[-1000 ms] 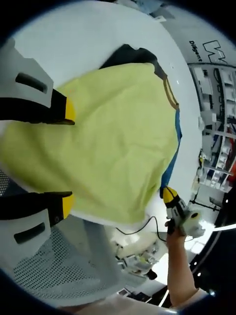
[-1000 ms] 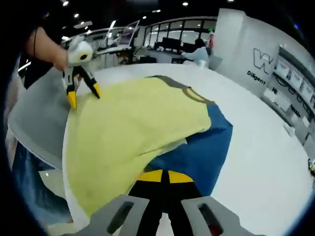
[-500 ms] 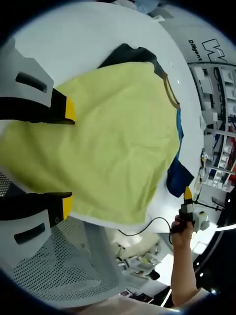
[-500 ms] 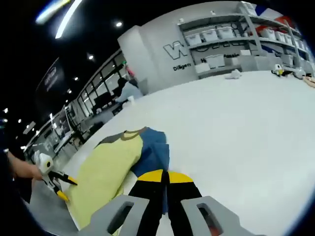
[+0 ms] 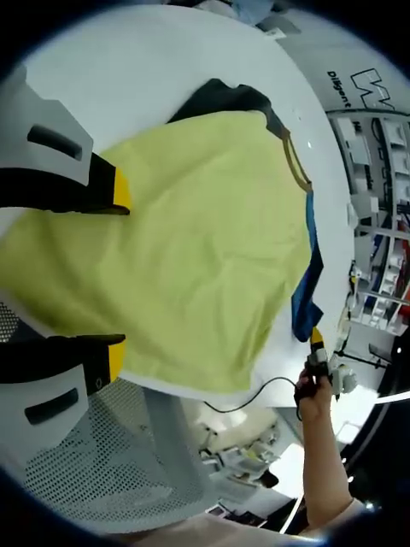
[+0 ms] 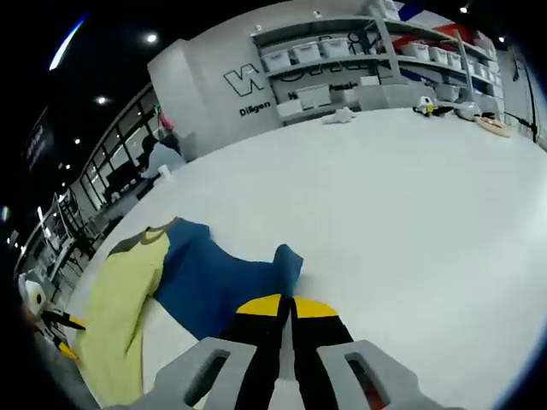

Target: Fold the garment on the visible template until the final outline fits inside the template.

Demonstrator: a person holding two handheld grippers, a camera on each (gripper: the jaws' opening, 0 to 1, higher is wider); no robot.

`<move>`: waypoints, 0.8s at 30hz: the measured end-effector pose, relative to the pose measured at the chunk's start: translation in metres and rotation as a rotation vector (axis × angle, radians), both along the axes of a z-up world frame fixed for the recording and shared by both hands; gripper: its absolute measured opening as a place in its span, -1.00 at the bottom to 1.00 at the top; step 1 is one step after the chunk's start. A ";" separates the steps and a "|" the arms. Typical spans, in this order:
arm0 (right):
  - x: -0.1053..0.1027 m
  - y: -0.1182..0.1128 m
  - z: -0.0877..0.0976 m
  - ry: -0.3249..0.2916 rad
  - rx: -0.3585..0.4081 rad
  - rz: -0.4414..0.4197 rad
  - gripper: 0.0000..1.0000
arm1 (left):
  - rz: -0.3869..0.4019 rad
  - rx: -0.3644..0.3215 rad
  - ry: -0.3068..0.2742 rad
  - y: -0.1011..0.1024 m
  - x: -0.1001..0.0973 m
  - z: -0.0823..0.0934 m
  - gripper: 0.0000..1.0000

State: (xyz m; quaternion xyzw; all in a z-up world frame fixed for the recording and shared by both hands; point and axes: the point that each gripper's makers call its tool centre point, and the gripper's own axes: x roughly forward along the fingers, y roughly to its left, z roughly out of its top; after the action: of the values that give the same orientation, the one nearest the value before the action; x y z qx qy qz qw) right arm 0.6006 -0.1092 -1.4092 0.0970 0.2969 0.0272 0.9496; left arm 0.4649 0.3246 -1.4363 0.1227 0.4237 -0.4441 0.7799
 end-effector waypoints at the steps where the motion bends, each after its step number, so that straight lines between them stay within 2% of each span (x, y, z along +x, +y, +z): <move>1: 0.002 -0.003 0.000 0.001 -0.055 0.013 -0.96 | 0.001 0.000 -0.001 0.000 0.000 0.000 0.07; 2: 0.001 0.001 0.002 -0.002 -0.060 0.014 -0.89 | 0.002 0.000 -0.001 0.000 0.001 0.000 0.07; 4: 0.003 0.008 0.008 -0.021 -0.129 0.047 -0.69 | 0.006 0.000 0.000 0.000 0.001 0.000 0.07; 5: 0.005 0.024 0.010 -0.042 -0.091 0.098 -0.69 | 0.006 -0.001 0.000 0.000 0.001 0.000 0.07; 6: 0.009 0.029 0.009 -0.042 -0.057 0.131 -0.72 | 0.006 -0.001 0.000 -0.001 0.001 0.000 0.07; 9: 0.009 0.052 0.001 -0.010 -0.114 0.260 -0.79 | 0.008 -0.003 0.002 -0.002 0.000 -0.001 0.07; 11: 0.009 0.059 -0.007 0.014 -0.134 0.299 -0.89 | 0.007 -0.005 0.003 -0.003 0.000 -0.001 0.07; 17: 0.013 0.069 -0.023 0.052 -0.120 0.309 -0.78 | 0.016 -0.006 0.004 -0.003 -0.001 0.000 0.08; 19: 0.014 0.062 -0.027 0.056 -0.189 0.324 -0.89 | 0.022 -0.005 0.004 -0.001 0.000 0.000 0.07; 21: 0.013 0.060 -0.030 0.071 -0.173 0.307 -1.00 | 0.024 -0.004 0.004 0.000 0.000 0.000 0.07; 24: 0.012 0.057 -0.031 0.070 -0.182 0.305 -1.00 | 0.027 0.000 0.004 0.002 0.001 0.000 0.07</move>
State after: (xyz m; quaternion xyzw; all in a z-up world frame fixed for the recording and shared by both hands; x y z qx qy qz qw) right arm 0.6128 -0.0522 -1.4399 -0.0345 0.3421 0.1406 0.9284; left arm 0.4659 0.3261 -1.4364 0.1160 0.4269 -0.4337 0.7850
